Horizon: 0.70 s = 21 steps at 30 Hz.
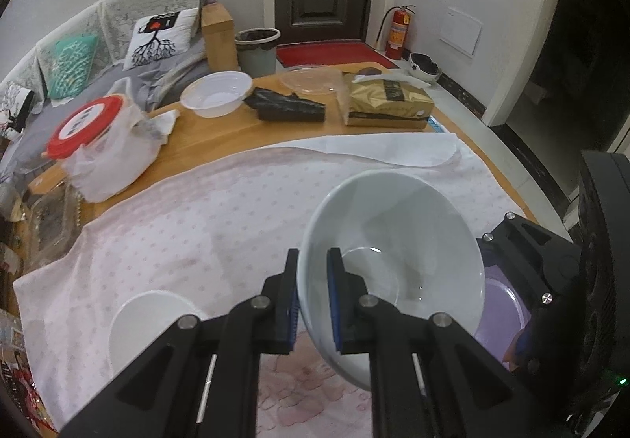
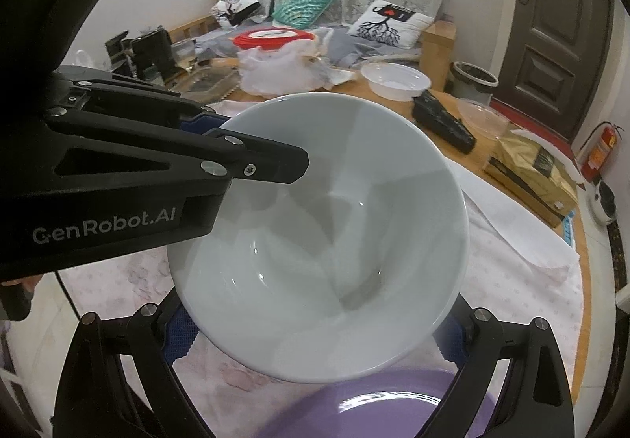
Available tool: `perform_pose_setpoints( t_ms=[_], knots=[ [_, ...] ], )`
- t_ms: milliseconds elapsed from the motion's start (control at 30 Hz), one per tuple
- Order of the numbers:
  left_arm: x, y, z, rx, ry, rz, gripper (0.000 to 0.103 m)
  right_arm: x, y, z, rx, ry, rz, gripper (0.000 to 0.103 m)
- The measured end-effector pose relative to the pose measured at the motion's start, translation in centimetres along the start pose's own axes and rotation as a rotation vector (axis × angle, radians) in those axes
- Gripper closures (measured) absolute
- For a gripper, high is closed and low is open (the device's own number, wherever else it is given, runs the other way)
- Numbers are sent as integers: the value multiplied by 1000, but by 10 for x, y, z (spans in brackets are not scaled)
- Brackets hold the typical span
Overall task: Organize plates and bowls
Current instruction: 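Lift the white bowl with the left tool and carry it over the bowl stack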
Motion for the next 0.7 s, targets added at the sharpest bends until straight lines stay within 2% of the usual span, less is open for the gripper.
perform_pose_setpoints(
  t_ms=[700],
  knots=[
    [101, 35, -39, -13, 108, 56, 93, 92, -45, 36, 34, 89, 68, 10]
  ],
)
Point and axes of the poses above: each gripper's, at about its wrist camera, not at the fingertips, and y roughly against the way its jaws point, x to its left, z to its top, the point moved 1 cm from there along -y, roughly the way its jaws point, and after that the axes turned 6 degrees about -x, right-handed, at the moved point
